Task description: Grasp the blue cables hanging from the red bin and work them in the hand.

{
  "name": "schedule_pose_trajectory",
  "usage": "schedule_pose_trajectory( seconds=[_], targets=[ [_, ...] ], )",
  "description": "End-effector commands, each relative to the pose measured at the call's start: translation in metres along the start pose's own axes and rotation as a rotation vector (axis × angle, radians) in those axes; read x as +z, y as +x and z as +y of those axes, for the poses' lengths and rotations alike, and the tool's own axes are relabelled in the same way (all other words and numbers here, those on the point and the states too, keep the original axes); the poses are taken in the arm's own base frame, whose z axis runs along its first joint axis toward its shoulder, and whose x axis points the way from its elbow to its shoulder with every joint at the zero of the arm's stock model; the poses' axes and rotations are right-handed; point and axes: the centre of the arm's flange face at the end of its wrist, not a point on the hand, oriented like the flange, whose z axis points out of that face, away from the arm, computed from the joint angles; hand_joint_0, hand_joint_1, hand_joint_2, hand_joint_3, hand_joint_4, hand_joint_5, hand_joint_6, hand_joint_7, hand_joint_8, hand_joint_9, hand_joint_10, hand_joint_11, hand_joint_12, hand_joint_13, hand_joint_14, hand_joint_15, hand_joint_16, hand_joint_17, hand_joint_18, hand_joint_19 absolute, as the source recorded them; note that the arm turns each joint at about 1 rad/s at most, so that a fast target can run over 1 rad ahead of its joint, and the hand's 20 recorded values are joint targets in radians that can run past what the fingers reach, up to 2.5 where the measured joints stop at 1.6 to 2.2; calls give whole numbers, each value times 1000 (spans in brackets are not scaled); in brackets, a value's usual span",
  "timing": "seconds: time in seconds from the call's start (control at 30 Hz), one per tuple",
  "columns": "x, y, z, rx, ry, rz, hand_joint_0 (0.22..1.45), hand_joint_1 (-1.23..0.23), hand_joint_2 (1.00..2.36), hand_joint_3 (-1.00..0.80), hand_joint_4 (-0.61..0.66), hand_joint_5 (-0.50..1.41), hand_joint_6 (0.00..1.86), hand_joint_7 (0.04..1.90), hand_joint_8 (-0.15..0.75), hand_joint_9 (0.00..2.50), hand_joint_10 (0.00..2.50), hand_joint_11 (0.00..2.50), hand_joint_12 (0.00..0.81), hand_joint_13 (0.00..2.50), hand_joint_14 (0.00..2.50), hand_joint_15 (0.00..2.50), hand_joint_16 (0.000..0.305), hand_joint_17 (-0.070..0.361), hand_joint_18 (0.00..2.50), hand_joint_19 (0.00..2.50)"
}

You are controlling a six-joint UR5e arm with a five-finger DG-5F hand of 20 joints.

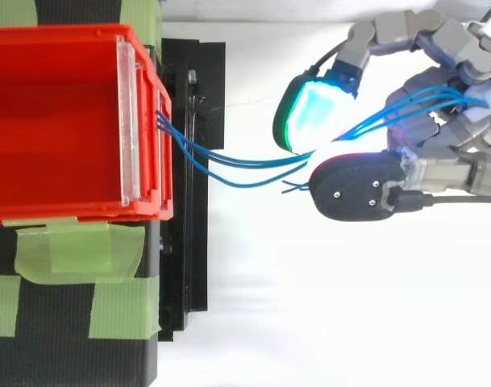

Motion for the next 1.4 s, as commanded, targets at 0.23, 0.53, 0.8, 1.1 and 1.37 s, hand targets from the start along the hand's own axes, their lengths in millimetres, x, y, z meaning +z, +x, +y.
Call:
schedule_pose_trajectory(
  seconds=[0.23, 0.53, 0.8, 1.1, 1.37],
  targets=[
    [-1, 1, 0, 12, 2, -2, 954, -689, 1016, 185, 249, -145, 1086, 967, 580, 1706, 2500, 2500, 706, 2097, 2500, 2148, 210, 158, 2500, 766],
    [0, 2, 2, 13, -1, -2, 955, -728, 1010, 10, 218, -176, 1034, 991, 580, 1706, 2500, 2500, 706, 2097, 2500, 2148, 210, 158, 2500, 766],
    [3, 0, 3, -1, 1, -2, 1005, -692, 1062, 317, 212, -185, 1015, 973, 580, 1706, 2500, 2500, 706, 2097, 2500, 2148, 210, 158, 2500, 766],
    [4, 1, 4, -46, -11, 16, 803, -639, 1742, 218, 220, -212, 895, 976, 580, 1706, 2500, 2500, 706, 2097, 2500, 2148, 210, 158, 2500, 766],
    [4, 2, 4, -52, -9, 20, 935, -669, 1511, 385, 178, -181, 844, 1002, 580, 1706, 2500, 2500, 706, 2097, 2500, 2148, 210, 158, 2500, 766]
  ],
)
